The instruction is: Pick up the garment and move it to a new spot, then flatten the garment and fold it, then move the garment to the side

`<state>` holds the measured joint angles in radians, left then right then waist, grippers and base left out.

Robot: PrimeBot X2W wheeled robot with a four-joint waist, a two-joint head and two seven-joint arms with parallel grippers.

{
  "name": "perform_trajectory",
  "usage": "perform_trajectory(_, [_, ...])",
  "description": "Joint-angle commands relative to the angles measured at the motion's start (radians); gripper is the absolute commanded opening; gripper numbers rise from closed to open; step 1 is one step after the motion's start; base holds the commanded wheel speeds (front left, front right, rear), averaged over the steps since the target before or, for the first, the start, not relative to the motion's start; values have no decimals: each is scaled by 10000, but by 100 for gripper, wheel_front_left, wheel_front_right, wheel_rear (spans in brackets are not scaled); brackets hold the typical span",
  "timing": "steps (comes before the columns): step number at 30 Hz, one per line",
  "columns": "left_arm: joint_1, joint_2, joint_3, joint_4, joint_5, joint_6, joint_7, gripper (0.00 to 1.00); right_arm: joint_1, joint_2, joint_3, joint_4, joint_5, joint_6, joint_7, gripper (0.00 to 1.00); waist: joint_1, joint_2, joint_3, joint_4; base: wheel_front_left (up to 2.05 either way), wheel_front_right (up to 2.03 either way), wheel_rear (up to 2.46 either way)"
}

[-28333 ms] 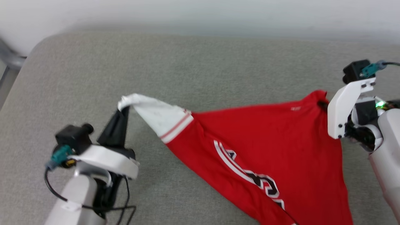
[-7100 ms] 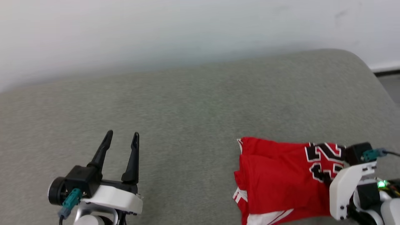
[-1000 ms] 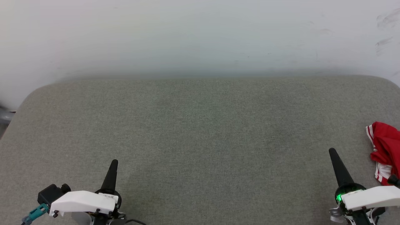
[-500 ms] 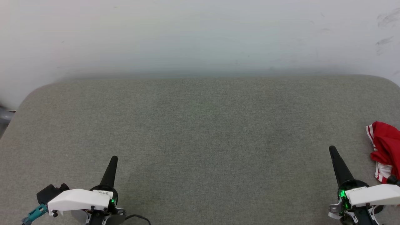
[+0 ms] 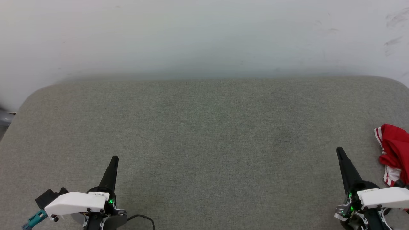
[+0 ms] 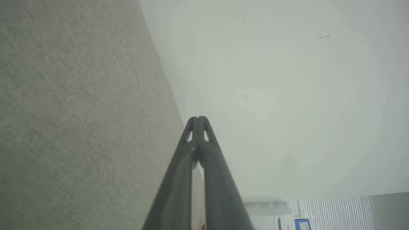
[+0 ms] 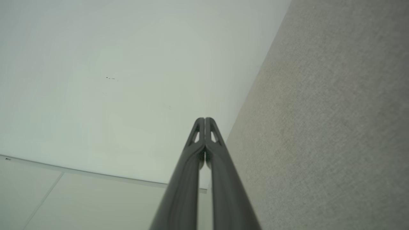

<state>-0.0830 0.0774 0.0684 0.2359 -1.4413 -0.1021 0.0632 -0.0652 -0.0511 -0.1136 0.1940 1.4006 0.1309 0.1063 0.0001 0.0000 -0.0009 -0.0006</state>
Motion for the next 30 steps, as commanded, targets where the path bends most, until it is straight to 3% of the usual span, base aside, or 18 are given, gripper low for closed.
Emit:
perform_trajectory(1, [-161,-42,50,-8,-132,-61,55,0,-217,10,-3,11,173,-2,11,0,-1,0,1,0,0,0,0])
perform_trajectory(30, [-304,-296,503,104,-1712,-312,548,0,-507,16,-6,542,2139,-3,87,0,-1,0,39,6,0,0,0])
